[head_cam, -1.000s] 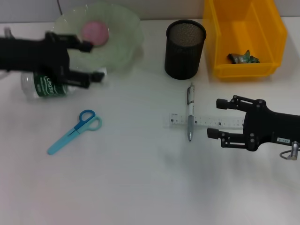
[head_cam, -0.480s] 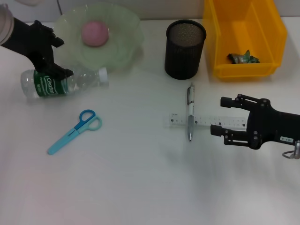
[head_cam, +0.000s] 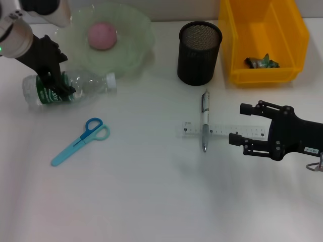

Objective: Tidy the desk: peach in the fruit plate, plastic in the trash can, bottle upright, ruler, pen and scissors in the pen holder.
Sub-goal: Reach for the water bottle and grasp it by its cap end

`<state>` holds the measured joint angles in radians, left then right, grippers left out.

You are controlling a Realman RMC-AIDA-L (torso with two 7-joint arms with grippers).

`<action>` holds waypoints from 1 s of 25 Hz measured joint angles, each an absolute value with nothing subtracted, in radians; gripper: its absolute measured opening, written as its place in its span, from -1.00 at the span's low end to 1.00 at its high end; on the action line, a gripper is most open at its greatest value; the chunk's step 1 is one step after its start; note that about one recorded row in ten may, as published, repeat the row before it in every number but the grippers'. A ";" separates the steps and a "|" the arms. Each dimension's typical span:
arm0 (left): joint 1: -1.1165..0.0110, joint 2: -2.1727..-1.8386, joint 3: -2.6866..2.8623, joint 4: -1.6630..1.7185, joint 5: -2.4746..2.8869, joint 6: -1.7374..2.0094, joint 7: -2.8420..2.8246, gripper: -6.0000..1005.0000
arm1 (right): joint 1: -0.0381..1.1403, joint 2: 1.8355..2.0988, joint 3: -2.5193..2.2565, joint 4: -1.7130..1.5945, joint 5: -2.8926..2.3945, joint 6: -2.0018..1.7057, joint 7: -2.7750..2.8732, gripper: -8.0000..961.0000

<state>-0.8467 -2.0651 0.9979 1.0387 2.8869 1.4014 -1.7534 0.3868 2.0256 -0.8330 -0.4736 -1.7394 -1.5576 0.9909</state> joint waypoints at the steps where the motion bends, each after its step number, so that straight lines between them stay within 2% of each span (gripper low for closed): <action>1: -0.847 -2.064 1.008 1.031 2.887 1.392 -1.758 0.67 | 0.386 2.026 -0.833 -0.474 -1.739 -1.559 0.991 0.69; 25: -0.821 -2.058 1.171 0.962 2.893 1.276 -1.816 0.67 | 0.379 2.026 -0.822 -0.476 -1.739 -1.593 1.015 0.69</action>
<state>-0.8207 -2.0582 1.1711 0.9619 2.8931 1.2764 -1.8160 0.3786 2.0264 -0.8222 -0.4756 -1.7393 -1.5929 1.0150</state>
